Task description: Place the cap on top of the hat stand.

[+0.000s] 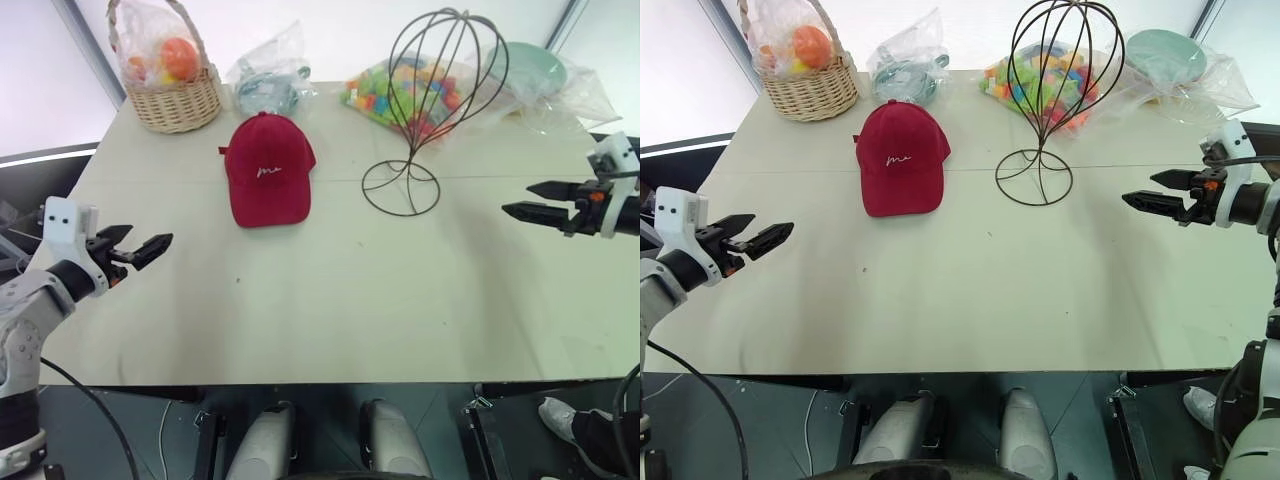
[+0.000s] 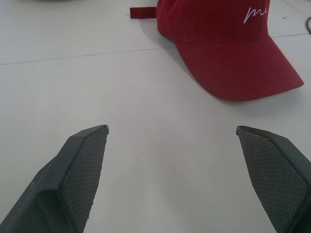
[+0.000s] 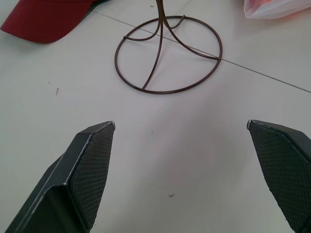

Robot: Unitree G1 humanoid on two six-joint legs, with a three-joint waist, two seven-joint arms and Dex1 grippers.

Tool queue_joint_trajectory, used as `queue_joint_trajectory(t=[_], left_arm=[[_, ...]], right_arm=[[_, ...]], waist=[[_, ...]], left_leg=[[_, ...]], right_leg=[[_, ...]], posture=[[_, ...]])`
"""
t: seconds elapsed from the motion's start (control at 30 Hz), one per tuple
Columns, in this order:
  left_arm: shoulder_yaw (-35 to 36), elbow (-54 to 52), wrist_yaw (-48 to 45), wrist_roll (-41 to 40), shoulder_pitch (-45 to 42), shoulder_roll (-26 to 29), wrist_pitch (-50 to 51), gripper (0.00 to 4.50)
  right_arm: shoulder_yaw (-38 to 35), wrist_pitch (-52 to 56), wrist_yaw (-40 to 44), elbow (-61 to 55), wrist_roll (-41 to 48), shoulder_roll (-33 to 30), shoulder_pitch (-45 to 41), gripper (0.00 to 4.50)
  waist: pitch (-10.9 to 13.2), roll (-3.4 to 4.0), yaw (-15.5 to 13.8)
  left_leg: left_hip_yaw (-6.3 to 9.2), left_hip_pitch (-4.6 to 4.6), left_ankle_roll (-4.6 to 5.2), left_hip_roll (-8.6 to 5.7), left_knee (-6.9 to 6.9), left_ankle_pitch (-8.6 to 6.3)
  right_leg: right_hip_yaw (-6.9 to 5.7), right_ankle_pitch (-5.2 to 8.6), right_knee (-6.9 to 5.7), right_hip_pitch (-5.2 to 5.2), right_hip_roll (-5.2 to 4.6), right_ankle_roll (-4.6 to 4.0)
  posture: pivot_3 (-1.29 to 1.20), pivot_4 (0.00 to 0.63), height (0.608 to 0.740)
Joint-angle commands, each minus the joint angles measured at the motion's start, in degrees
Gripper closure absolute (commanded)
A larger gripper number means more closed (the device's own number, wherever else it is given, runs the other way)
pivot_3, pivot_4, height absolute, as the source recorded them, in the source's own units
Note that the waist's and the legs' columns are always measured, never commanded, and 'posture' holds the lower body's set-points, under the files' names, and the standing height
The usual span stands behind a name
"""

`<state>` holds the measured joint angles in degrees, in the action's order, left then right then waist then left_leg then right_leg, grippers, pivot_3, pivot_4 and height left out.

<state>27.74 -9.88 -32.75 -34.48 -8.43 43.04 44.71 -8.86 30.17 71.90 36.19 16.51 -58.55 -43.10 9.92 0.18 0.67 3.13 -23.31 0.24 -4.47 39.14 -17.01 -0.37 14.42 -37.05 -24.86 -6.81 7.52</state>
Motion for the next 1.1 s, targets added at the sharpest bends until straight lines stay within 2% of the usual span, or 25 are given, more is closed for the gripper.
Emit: queue_joint_trajectory(t=[0.03,0.87,1.1], left_arm=[[0.46,-1.94,-0.19,-0.55,-0.1,0.76,0.32,0.09],[-0.92,0.32,-1.17,1.89,-0.73,0.55,-3.25,0.09],[-1.47,1.28,-1.21,3.45,-1.1,1.18,-4.75,0.09]], right_arm=[[-1.52,-1.03,-0.28,-1.39,0.46,-1.27,-0.52,0.0],[-1.19,-4.39,-3.06,0.38,-0.73,-1.2,-2.16,0.0],[-0.34,-0.52,-1.5,-5.04,1.11,-0.84,-3.42,0.0]], waist=[[0.0,0.0,0.0],[0.0,0.0,-0.01],[0.0,0.0,0.03]], left_leg=[[0.0,0.0,0.0,0.0,0.0,0.0],[0.0,0.0,0.0,0.0,0.0,0.0],[0.0,0.0,0.0,0.0,0.0,0.0]], right_leg=[[0.0,0.0,0.0,0.0,0.0,0.0],[0.0,0.0,0.0,0.0,0.0,0.0],[0.0,0.0,0.0,0.0,0.0,0.0]], posture=[[0.0,0.15,0.74],[0.0,0.15,0.74],[0.0,0.15,0.74]])
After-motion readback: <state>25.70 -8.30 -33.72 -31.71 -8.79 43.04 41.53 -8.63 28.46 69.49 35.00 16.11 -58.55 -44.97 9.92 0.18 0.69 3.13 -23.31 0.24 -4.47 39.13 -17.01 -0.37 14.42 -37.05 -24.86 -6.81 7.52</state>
